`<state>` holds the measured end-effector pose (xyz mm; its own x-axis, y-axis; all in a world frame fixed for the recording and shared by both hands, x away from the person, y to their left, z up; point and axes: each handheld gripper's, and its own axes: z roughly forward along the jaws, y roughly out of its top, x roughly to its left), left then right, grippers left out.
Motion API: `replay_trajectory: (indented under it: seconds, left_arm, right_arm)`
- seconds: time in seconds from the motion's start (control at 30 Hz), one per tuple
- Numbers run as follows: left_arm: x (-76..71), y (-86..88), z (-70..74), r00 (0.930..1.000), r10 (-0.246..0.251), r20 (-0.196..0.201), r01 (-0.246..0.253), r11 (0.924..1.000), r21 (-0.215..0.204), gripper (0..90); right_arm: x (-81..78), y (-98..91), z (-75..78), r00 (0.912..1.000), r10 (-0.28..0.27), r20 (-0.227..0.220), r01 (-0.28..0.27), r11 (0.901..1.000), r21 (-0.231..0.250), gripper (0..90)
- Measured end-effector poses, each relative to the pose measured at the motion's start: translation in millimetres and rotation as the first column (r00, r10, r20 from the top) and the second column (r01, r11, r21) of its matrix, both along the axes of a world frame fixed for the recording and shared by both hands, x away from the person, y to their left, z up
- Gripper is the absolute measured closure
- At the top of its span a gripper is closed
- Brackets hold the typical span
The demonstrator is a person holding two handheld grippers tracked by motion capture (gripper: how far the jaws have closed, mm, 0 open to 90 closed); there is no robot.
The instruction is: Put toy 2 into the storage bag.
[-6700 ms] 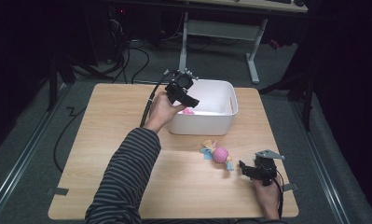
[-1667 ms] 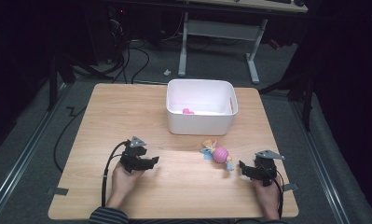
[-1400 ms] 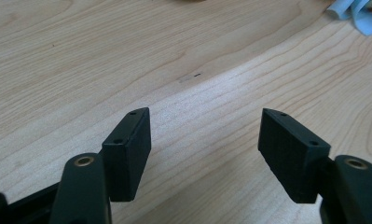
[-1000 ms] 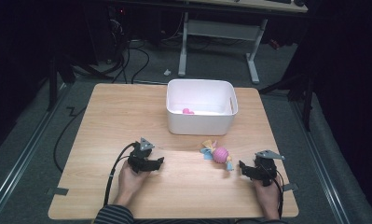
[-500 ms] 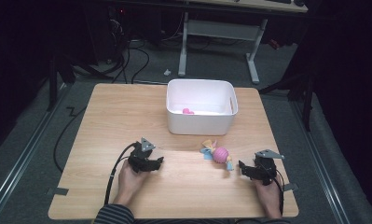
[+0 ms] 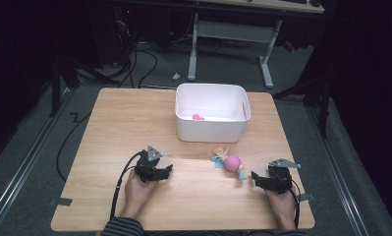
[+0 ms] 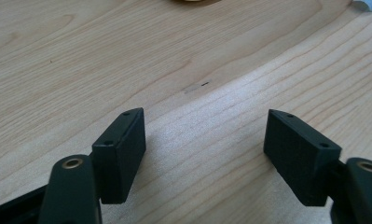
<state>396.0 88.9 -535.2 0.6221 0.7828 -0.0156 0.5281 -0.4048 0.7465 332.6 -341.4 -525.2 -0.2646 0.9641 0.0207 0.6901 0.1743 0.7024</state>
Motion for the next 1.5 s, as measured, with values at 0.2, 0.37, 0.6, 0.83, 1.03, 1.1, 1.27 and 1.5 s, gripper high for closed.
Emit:
replay_trajectory:
  seconds: [0.2, 0.37, 0.6, 0.83, 1.03, 1.1, 1.27, 1.5]
  left_arm:
    - [-0.2, -0.1, 0.0, 1.0000, 0.000, -0.001, 0.000, 1.0000, 0.000, 28.5]
    - [-0.2, 0.0, 0.0, 1.0000, 0.000, -0.002, 0.000, 1.0000, 0.001, 28.4]
    - [-0.1, 0.1, 0.1, 1.0000, -0.001, -0.003, 0.001, 1.0000, 0.000, 28.4]
    - [0.1, 0.3, 0.1, 1.0000, -0.002, -0.002, 0.002, 1.0000, -0.001, 28.5]
    - [0.0, 0.3, 0.0, 1.0000, -0.001, -0.004, 0.001, 1.0000, -0.003, 28.4]
    - [0.1, 0.4, 0.0, 1.0000, -0.001, -0.003, 0.001, 1.0000, -0.003, 28.4]
    - [0.1, 0.5, 0.0, 1.0000, -0.001, -0.003, 0.001, 1.0000, -0.004, 28.4]
    - [0.2, 0.7, 0.0, 1.0000, -0.001, -0.004, 0.001, 1.0000, -0.006, 28.3]
  right_arm:
    - [-13.3, -0.1, 10.2, 0.9995, 0.020, 0.026, -0.021, 0.9993, 0.031, 26.8]
    - [-23.6, 1.9, 17.2, 0.9986, 0.036, 0.039, -0.037, 0.9992, 0.017, 29.0]
    - [-32.9, 3.9, 23.7, 0.9971, 0.059, 0.048, -0.060, 0.9978, 0.027, 30.3]
    - [-36.1, 14.3, 34.9, 0.9954, 0.081, 0.051, -0.081, 0.9967, 0.002, 31.0]
    - [-33.2, 24.0, 43.3, 0.9935, 0.100, 0.054, -0.100, 0.9950, 0.001, 30.5]
    - [-31.5, 27.4, 45.6, 0.9922, 0.111, 0.057, -0.111, 0.9938, -0.003, 30.4]
    - [-26.5, 36.3, 52.3, 0.9877, 0.141, 0.066, -0.141, 0.9900, -0.013, 30.2]
    - [-16.4, 49.2, 62.4, 0.9802, 0.181, 0.080, -0.179, 0.9833, -0.035, 29.7]
